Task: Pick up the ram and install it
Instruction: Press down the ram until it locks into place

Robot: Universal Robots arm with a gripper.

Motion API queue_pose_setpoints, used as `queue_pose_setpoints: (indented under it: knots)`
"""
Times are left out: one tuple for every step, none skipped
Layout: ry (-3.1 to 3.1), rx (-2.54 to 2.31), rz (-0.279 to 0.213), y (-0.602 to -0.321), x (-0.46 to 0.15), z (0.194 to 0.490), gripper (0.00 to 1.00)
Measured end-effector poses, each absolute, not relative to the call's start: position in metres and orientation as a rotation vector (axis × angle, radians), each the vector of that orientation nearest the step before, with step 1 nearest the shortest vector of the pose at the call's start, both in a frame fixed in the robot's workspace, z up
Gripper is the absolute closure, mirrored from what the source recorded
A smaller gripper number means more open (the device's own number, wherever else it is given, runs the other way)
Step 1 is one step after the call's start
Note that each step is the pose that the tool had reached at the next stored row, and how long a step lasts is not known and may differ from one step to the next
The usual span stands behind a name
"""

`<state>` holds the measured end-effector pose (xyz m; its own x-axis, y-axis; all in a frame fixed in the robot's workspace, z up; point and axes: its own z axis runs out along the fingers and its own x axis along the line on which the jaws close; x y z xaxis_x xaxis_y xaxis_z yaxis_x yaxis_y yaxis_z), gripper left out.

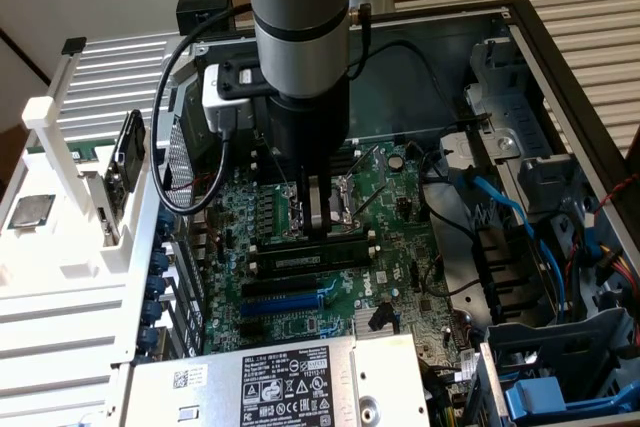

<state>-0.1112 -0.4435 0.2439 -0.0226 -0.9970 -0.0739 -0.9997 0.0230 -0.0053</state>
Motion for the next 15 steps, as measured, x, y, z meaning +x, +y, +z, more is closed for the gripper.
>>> queue_pose_setpoints:
  knots:
    - [2.206, -2.156, 0.074, -0.4434, -0.1112, 0.2439, 0.89]
    - [2.206, -2.156, 0.074, -0.4435, -0.1112, 0.2440, 0.89]
    - [2.206, -2.156, 0.074, -0.4435, -0.1112, 0.2440, 0.89]
    - [2.206, -2.156, 0.074, -0.4435, -0.1112, 0.2440, 0.89]
    - [2.206, -2.156, 0.074, -0.4435, -0.1112, 0.2440, 0.89]
    - [2.206, -2.156, 0.074, -0.4435, -0.1112, 0.2440, 0.89]
    - [2.206, -2.156, 0.074, -0.4435, -0.1113, 0.2440, 0.89]
    - [2.206, -2.156, 0.074, -0.4435, -0.1114, 0.2440, 0.89]
    - [2.206, -2.156, 0.074, -0.4435, -0.1116, 0.2440, 0.89]
    - [2.206, -2.156, 0.074, -0.4435, -0.1121, 0.2440, 0.89]
    - [2.206, -2.156, 0.074, -0.4435, -0.1127, 0.2440, 0.89]
    - [2.206, -2.156, 0.074, -0.4435, -0.1134, 0.2440, 0.89]
    - [2.206, -2.156, 0.074, -0.4435, -0.1142, 0.2440, 0.89]
    - [2.206, -2.156, 0.074, -0.4435, -0.1151, 0.2440, 0.89]
    - [2.206, -2.156, 0.074, -0.4435, -0.1162, 0.2440, 0.89]
